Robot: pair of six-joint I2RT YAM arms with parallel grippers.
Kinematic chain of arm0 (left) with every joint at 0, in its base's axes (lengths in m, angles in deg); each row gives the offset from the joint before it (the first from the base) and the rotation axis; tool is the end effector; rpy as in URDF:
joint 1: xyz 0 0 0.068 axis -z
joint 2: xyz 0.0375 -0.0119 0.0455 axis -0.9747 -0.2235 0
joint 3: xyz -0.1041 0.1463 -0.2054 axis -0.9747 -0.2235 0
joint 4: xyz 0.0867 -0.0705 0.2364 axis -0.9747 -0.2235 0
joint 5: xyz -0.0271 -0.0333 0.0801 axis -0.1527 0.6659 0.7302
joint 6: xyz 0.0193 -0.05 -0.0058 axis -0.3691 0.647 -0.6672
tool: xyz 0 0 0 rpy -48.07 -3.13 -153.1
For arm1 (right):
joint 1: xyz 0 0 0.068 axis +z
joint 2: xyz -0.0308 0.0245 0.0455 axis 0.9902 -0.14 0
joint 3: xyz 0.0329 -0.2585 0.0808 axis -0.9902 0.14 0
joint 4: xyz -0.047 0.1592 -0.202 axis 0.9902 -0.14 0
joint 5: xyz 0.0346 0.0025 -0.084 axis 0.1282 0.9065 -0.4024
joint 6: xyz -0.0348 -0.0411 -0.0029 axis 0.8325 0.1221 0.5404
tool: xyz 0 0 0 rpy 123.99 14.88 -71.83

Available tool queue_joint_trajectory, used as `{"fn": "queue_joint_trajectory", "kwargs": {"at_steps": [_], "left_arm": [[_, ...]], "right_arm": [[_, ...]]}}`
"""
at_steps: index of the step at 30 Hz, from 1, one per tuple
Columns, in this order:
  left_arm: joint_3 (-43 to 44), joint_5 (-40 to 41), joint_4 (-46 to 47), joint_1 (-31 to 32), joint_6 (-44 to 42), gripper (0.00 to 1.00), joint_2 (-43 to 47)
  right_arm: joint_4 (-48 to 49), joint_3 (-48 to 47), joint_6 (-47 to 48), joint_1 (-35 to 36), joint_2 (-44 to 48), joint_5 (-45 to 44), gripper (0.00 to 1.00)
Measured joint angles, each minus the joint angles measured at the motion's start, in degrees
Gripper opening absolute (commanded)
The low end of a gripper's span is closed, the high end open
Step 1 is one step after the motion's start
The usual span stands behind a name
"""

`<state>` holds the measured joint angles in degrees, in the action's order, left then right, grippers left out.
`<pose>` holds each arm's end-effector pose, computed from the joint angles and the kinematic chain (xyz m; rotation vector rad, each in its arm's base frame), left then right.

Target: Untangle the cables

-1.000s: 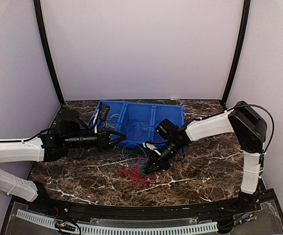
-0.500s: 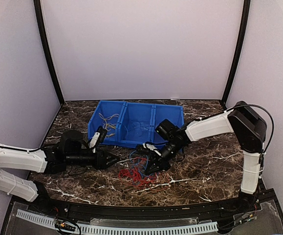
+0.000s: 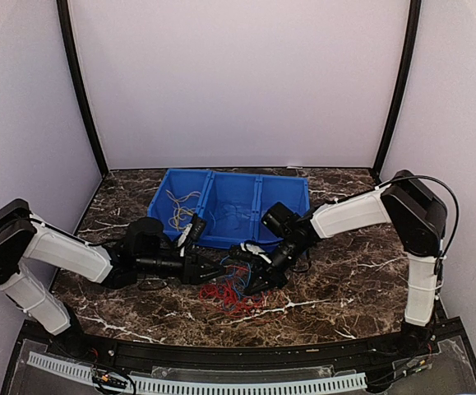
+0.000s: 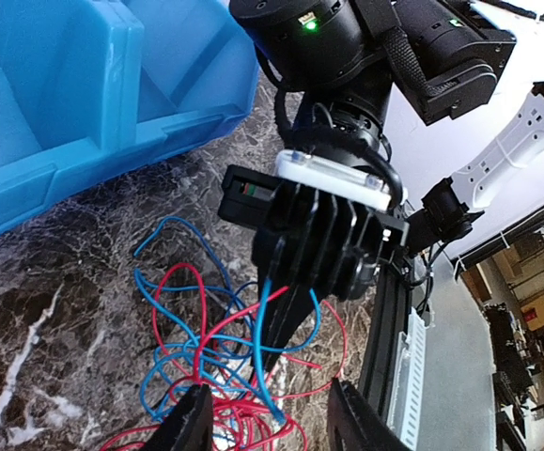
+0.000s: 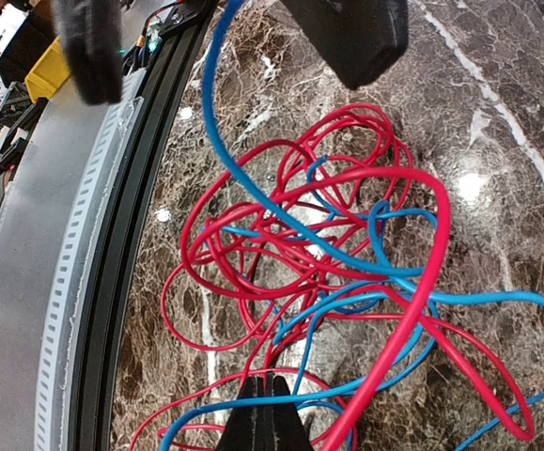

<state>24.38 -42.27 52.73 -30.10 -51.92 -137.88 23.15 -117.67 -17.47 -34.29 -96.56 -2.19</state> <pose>0.1827 -0.2218 0.1702 0.6847 1.9813 -1.3718 0.2327 0.2969 0.1300 -1.8141 1.9269 1.3365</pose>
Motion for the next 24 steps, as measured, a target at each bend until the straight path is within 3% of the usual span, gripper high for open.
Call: {"fn": "queue_joint_trajectory", "kwargs": {"at_steps": [2,5,7,12,17,20,24], "left_arm": [[0.5,-0.9,2.1,0.2,0.7,0.32,-1.2],[1.2,-1.4,4.4,0.2,2.1,0.07,-2.7],[2.1,-1.4,4.7,0.2,2.4,0.00,-3.4],[3.7,1.5,0.7,0.2,2.0,0.00,-1.1],[5.1,8.1,-9.2,0.2,1.6,0.00,12.9],[11.0,12.2,-15.5,0.3,0.7,0.00,23.4],[20.5,18.1,-22.5,0.3,-2.1,0.00,30.6]], "right_arm": [[0.0,0.0,0.0,0.0,0.0,0.0,0.00],[0.0,0.0,0.0,0.0,0.0,0.0,0.00],[0.0,0.0,0.0,0.0,0.0,0.0,0.00],[0.0,0.0,-0.1,0.0,-0.1,0.0,0.00],[0.0,0.0,-0.2,-0.1,-0.4,0.2,0.00],[0.0,0.0,-0.3,-0.1,-1.3,0.9,0.00],[-0.3,0.0,-0.3,-0.1,-2.6,1.4,0.00]]}}
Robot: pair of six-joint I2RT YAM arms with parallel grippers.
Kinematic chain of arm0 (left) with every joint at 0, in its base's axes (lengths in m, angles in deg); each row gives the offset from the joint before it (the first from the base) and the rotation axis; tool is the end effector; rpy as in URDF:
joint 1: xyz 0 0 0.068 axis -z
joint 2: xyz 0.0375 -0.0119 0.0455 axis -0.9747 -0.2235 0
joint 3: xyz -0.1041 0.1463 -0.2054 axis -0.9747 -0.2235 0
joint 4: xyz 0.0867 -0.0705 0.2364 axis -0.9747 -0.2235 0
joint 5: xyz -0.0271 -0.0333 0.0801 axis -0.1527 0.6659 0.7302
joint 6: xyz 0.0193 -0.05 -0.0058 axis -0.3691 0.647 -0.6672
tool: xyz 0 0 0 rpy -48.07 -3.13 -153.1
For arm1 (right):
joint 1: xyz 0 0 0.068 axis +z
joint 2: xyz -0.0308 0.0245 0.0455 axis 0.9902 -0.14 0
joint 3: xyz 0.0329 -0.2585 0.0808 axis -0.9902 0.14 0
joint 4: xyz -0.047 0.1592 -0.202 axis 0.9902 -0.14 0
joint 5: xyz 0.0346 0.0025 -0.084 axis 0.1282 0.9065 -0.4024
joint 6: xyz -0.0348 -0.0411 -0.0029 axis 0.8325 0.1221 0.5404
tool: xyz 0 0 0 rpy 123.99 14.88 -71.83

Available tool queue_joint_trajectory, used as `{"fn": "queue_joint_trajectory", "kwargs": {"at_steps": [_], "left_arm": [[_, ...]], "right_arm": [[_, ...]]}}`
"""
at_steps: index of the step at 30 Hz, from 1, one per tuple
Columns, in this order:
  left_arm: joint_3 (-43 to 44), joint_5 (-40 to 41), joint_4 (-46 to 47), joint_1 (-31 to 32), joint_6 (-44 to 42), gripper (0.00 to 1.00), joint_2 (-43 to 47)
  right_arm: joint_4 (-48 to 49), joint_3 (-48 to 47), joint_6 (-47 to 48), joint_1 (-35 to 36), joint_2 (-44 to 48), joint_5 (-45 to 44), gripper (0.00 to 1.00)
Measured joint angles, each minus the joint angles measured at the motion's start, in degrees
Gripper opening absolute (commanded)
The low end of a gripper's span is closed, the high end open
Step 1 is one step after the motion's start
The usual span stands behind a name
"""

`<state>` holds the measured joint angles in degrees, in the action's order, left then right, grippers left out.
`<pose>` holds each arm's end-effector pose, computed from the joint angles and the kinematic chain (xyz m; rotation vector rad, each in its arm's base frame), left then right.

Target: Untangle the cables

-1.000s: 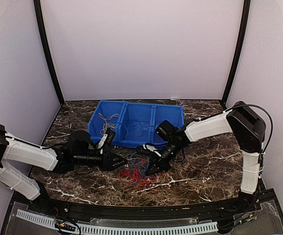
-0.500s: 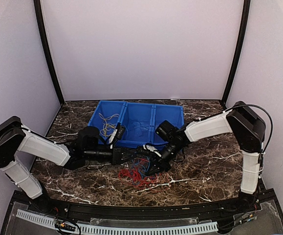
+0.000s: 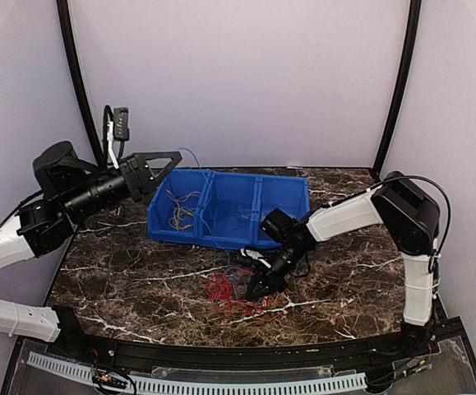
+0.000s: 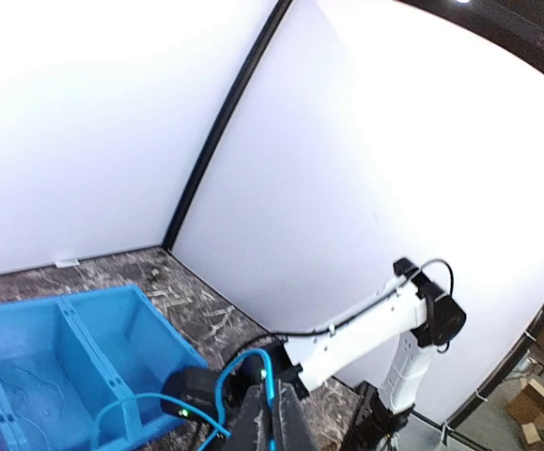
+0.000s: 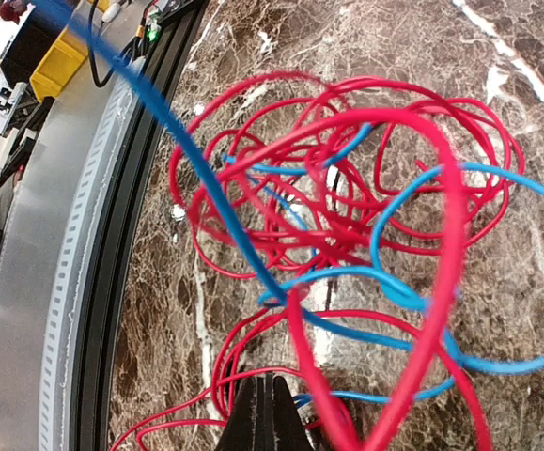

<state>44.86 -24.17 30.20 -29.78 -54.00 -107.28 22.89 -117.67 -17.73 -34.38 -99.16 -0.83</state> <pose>0.1509 -0.1742 0.3848 0.4227 1.4419 -1.2335 0.2327 0.2967 0.1143 -1.8113 1.9752 1.3825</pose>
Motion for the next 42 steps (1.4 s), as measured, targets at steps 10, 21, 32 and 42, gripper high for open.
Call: {"fn": "queue_joint_trajectory", "kwargs": {"at_steps": [10,21,32,42], "left_arm": [[15.1,10.5,-14.7,0.1,-7.2,0.00,4.3],[30.6,17.7,-25.2,0.1,-12.8,0.00,2.7],[32.4,24.8,-26.0,0.1,-13.7,0.00,4.0],[34.5,24.7,-21.5,0.2,-16.8,0.00,10.7]], "right_arm": [[-0.3,0.0,0.0,-0.3,-0.7,0.1,0.00],[-0.3,0.0,0.0,-1.2,-0.7,-0.1,0.00],[-0.4,0.0,0.0,-1.2,-0.7,-0.1,0.00],[-0.4,0.0,0.0,-1.2,-0.7,-0.4,0.00]]}}
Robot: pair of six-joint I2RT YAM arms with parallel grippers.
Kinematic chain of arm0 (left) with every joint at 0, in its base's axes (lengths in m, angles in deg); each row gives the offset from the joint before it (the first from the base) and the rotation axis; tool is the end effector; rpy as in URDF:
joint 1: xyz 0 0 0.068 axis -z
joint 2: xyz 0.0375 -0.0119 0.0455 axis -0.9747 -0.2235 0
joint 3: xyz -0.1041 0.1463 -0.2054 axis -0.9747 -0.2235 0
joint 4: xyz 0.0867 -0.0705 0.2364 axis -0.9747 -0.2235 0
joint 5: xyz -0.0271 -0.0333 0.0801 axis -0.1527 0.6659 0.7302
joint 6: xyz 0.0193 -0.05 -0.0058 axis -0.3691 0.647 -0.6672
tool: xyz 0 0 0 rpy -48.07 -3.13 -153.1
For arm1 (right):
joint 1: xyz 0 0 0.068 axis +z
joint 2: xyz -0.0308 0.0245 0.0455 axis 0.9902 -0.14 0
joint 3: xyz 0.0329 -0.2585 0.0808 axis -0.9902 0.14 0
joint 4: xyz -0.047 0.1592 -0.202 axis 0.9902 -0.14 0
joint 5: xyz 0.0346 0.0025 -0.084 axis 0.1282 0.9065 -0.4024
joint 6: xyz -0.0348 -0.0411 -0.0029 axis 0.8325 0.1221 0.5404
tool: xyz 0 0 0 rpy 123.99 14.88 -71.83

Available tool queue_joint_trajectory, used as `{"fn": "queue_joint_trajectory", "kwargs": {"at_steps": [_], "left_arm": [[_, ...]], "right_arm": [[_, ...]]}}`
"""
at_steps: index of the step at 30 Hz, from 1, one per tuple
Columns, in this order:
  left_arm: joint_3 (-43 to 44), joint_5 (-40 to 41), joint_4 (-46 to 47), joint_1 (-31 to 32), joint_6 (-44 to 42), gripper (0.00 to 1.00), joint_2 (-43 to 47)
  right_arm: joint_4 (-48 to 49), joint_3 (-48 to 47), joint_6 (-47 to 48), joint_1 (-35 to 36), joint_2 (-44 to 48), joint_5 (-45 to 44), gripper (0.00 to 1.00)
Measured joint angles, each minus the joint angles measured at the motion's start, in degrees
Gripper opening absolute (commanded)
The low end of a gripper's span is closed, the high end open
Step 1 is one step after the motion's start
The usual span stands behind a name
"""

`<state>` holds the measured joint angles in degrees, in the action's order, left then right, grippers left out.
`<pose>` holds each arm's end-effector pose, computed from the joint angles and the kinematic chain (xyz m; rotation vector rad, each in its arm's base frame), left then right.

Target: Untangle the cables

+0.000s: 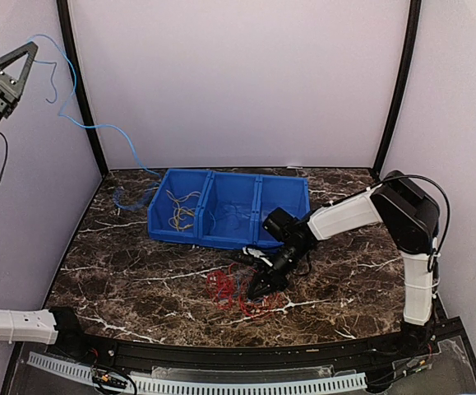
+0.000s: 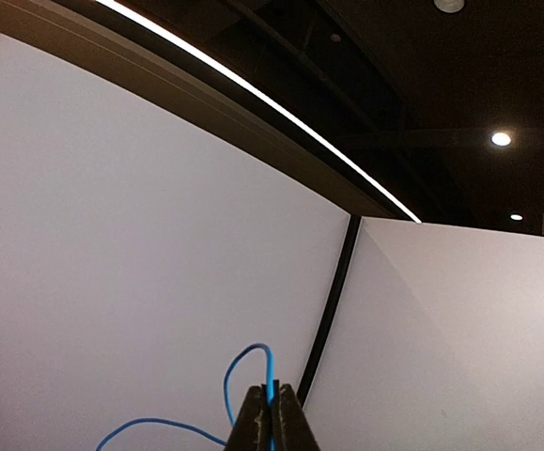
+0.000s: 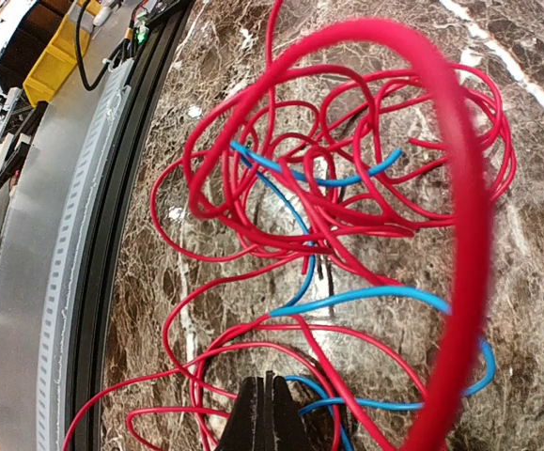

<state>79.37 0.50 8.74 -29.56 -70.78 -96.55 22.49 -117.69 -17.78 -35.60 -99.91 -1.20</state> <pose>0.0587 -0.0524 0.5633 0.0984 1.0117 -0.8435 0.2387 0.2913 0.1094 -1.7866 2.0146 1.3727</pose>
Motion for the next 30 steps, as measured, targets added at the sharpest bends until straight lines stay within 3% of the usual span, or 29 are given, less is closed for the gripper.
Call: {"fn": "queue_joint_trajectory", "kwargs": {"at_steps": [6,12,15,21,30], "left_arm": [[3.2,1.5,-2.4,0.0,0.0,0.00,-1.1],[2.7,-0.7,-7.7,0.0,2.3,0.00,-9.7],[2.4,-2.1,-11.5,0.0,3.2,0.00,-14.8],[2.7,-2.9,-16.4,0.0,4.3,0.00,-18.2],[7.6,-6.4,-13.7,0.0,5.2,0.00,-23.8]], "right_arm": [[-0.1,-0.1,-0.1,0.0,0.0,-0.2,0.02],[-2.1,-1.4,0.6,0.0,0.3,-1.8,0.35],[-4.5,-1.4,3.6,-0.3,4.2,-3.3,0.46],[-8.6,-3.3,6.5,-1.4,18.5,-7.2,0.57],[-9.7,-2.3,6.1,-9.9,28.7,-10.4,0.59]]}}
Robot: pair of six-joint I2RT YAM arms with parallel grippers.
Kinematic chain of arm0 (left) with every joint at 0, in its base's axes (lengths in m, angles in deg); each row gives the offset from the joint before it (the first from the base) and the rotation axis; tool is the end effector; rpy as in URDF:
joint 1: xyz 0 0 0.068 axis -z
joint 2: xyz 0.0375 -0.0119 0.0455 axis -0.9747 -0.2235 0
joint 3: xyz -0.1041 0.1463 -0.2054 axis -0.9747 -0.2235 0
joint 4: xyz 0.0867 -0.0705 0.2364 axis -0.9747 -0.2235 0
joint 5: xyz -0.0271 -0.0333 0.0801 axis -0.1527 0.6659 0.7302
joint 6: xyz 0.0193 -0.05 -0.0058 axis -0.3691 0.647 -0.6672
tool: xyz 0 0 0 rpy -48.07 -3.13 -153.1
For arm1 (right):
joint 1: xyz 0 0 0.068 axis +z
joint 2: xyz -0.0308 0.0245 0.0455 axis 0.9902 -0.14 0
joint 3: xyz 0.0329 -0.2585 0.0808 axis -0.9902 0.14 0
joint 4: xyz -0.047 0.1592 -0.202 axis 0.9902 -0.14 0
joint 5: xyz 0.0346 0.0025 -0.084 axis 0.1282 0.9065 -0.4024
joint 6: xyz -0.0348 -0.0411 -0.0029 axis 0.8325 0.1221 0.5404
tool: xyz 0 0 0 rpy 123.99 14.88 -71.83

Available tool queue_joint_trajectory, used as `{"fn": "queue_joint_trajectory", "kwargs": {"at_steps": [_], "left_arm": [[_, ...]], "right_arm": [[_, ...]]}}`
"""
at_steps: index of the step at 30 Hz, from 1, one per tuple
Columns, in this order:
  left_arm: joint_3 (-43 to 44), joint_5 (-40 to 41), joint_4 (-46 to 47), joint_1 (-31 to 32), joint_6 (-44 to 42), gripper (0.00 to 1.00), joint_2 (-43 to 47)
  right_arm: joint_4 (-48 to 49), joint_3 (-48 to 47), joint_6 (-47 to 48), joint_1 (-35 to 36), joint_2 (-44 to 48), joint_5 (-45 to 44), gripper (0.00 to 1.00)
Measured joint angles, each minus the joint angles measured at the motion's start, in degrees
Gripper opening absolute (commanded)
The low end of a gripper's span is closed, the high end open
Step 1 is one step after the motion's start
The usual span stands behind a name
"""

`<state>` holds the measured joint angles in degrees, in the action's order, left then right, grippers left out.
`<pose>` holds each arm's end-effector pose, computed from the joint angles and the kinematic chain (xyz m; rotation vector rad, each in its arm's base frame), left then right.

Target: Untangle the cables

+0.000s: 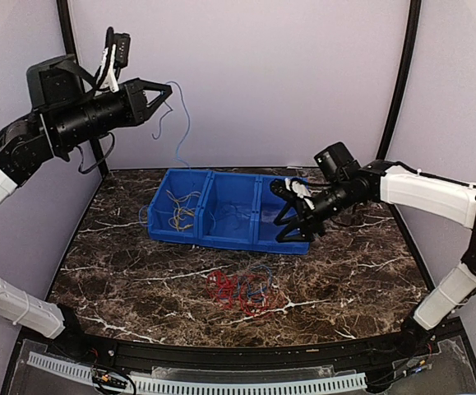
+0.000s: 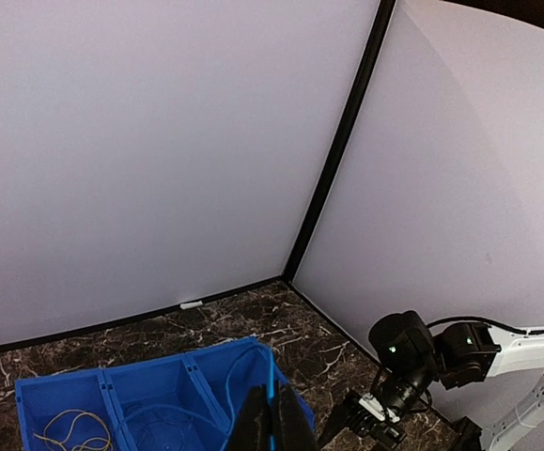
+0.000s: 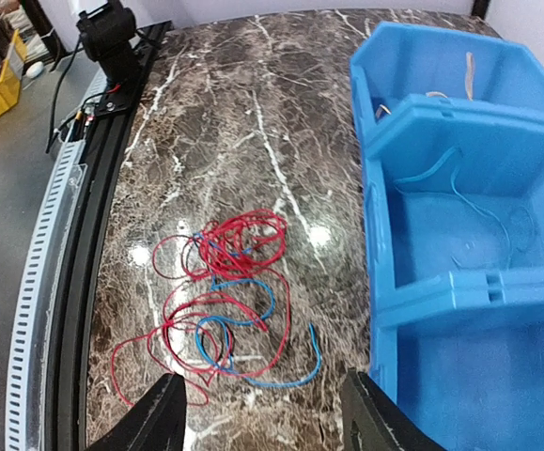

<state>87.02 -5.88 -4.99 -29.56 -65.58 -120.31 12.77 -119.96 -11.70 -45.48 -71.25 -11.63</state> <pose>0.1642 -0.1734 0.5188 0.3099 1.5118 -0.8230 0.2499 0.2145 0.2784 -1.6171 1.7298 0.9186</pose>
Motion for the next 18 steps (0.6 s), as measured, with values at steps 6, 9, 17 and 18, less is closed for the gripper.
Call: {"fn": "queue_joint_trajectory", "kwargs": {"at_steps": [6,9,17,18], "left_arm": [[7.0,0.3,-0.1,0.0,-0.1,0.00,-10.6],[10.3,1.8,-0.5,0.0,-0.8,0.00,-14.4],[17.9,5.4,-0.4,-0.4,-3.0,0.00,-19.5],[18.8,5.6,-0.5,-0.5,-3.1,0.00,-20.2]], "right_arm": [[4.8,12.7,-3.9,-8.2,8.7,0.7,0.59],[8.8,21.1,-6.3,-10.9,12.8,1.6,0.59],[14.9,27.0,-5.0,-13.6,16.5,-5.2,0.59],[15.3,27.0,-4.8,-13.7,16.5,-6.0,0.59]]}}
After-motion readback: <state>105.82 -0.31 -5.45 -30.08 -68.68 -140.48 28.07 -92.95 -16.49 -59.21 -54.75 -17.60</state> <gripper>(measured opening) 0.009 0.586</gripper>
